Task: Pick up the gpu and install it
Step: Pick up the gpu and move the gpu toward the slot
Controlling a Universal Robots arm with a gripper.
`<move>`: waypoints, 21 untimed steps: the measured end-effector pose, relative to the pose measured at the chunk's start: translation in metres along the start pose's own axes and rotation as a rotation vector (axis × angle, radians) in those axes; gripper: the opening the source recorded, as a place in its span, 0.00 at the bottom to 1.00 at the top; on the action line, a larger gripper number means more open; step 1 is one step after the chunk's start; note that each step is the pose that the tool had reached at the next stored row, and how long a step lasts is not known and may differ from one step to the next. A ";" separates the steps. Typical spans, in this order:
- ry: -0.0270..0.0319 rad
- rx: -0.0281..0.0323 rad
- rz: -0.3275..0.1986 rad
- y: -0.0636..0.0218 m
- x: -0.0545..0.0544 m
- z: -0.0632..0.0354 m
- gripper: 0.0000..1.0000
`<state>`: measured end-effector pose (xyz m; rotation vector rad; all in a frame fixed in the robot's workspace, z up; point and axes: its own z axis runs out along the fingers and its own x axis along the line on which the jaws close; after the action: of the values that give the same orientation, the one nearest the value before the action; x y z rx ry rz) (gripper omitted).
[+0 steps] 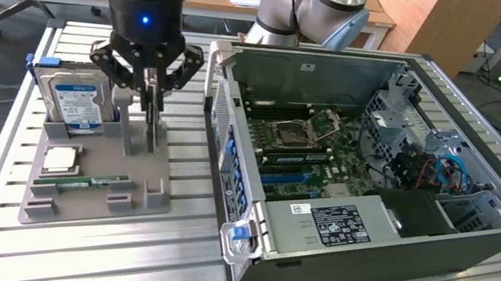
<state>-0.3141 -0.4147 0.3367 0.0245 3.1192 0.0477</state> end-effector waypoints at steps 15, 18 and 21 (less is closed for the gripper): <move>-0.0001 -0.0001 -0.002 0.0017 -0.001 -0.0564 0.26; -0.0001 -0.0001 -0.002 0.0020 -0.001 -0.0649 0.26; -0.0001 0.0000 -0.002 0.0022 -0.002 -0.0720 0.26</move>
<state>-0.3141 -0.4147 0.4087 0.0208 3.1191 0.0477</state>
